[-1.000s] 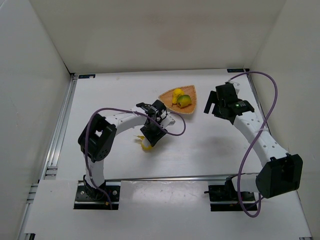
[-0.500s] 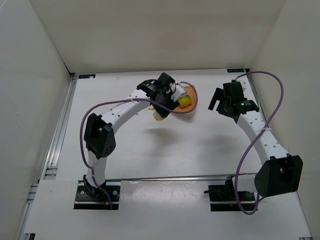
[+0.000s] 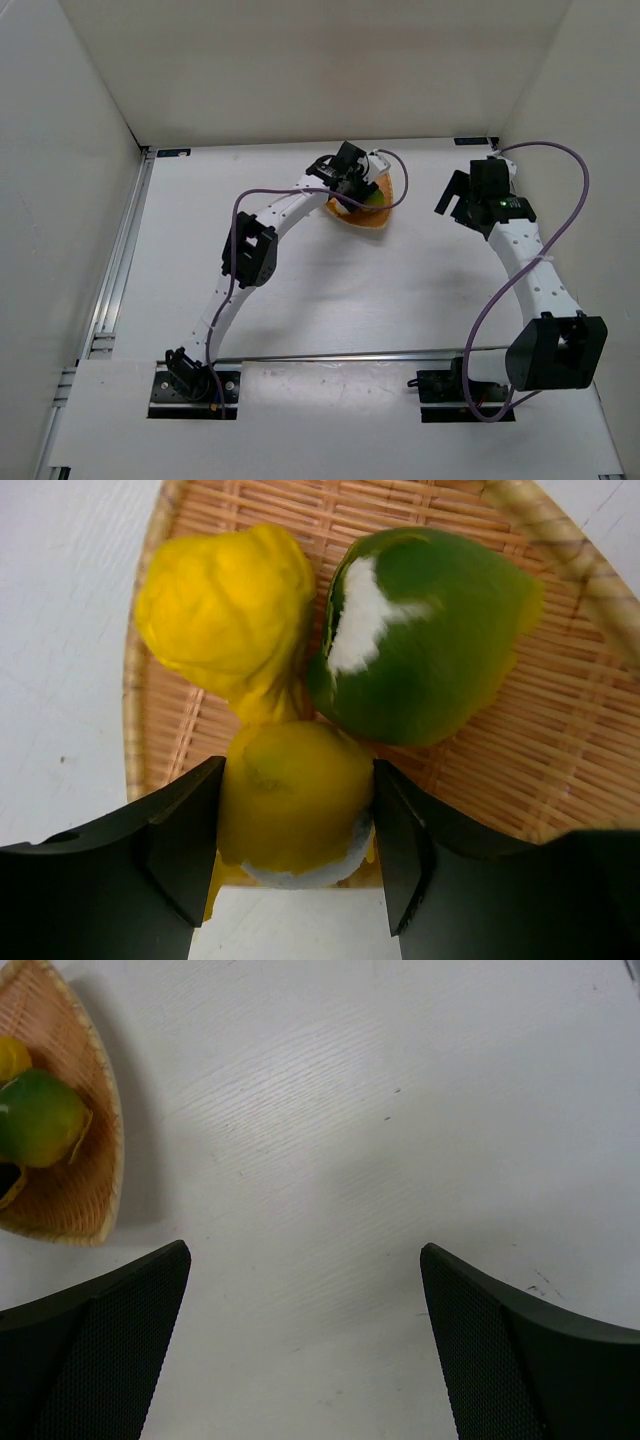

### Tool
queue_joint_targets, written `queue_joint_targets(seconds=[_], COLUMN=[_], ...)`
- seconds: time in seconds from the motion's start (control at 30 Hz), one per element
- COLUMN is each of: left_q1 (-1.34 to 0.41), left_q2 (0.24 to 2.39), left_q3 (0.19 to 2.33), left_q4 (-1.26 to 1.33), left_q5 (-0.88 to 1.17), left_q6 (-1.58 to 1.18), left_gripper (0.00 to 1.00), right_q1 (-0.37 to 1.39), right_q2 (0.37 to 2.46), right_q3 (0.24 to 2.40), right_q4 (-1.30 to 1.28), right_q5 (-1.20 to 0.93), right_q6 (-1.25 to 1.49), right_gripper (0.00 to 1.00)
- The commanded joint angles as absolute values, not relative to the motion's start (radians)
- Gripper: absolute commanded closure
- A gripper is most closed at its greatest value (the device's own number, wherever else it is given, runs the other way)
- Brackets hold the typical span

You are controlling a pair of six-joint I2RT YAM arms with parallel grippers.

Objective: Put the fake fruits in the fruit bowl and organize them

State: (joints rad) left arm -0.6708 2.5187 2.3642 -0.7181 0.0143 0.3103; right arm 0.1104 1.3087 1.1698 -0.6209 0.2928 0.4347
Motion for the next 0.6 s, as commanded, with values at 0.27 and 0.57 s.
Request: queue_joint_targets(seconds=[0.27, 0.57], left_q1=[-0.658, -0.667], left_q2=[2.356, 2.053], left_q3=[2.332, 2.173], left_q4=[-0.664, -0.664], left_q5=[0.094, -0.079], left_q6=[0.325, 0.325], left_gripper=[0.0, 0.0], right_q1=[0.086, 0.086], right_q2=[1.308, 1.22], right_q3=[1.238, 1.186], right_q4=[-0.624, -0.636], right_q5=[0.261, 0.187], right_q6=[0.397, 0.407], right_gripper=[0.0, 0.0])
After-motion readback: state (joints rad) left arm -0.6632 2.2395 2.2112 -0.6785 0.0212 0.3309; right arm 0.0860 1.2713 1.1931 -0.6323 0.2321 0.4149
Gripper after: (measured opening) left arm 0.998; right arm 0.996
